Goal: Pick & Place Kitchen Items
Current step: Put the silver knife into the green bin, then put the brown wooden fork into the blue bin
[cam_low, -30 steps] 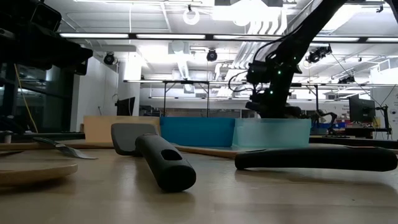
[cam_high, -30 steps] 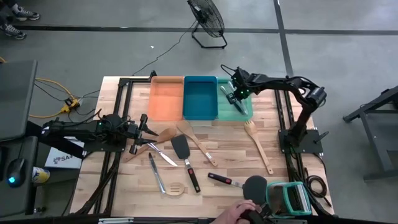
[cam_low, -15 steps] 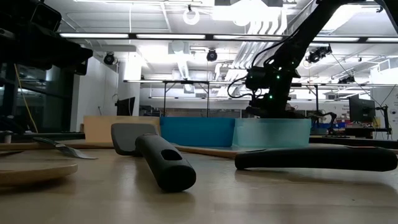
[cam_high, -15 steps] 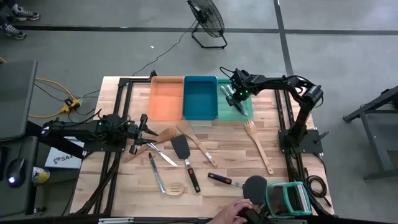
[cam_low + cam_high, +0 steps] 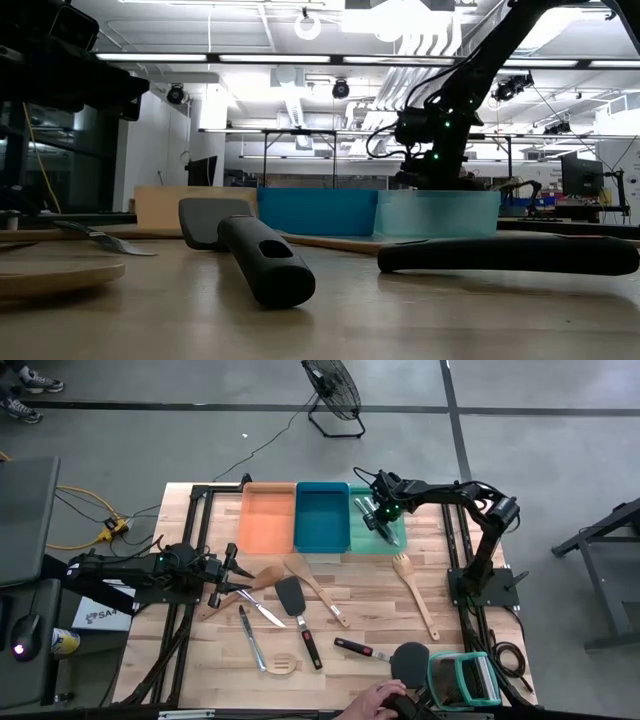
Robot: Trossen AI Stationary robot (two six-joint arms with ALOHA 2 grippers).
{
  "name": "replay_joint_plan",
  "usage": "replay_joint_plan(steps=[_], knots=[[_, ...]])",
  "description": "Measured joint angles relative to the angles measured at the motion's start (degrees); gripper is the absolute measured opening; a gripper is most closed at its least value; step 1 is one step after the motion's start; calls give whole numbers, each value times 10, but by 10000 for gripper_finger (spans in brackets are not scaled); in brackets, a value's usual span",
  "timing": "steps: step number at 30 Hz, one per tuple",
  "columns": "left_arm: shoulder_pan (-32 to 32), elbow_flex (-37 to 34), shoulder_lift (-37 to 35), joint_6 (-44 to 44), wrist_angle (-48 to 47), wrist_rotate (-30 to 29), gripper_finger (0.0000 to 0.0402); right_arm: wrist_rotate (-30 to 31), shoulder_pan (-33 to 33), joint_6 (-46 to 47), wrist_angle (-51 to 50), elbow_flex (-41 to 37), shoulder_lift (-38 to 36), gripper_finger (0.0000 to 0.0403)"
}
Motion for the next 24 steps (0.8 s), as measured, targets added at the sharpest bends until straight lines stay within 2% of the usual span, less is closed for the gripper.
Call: replay_joint_plan(steps=[16, 24], knots=[[0, 0, 0, 0, 0, 0, 125, -4, -2, 2, -9, -4, -22, 127], [0, 0, 0, 0, 0, 0, 125, -15, -2, -3, -7, -3, -58, 139]])
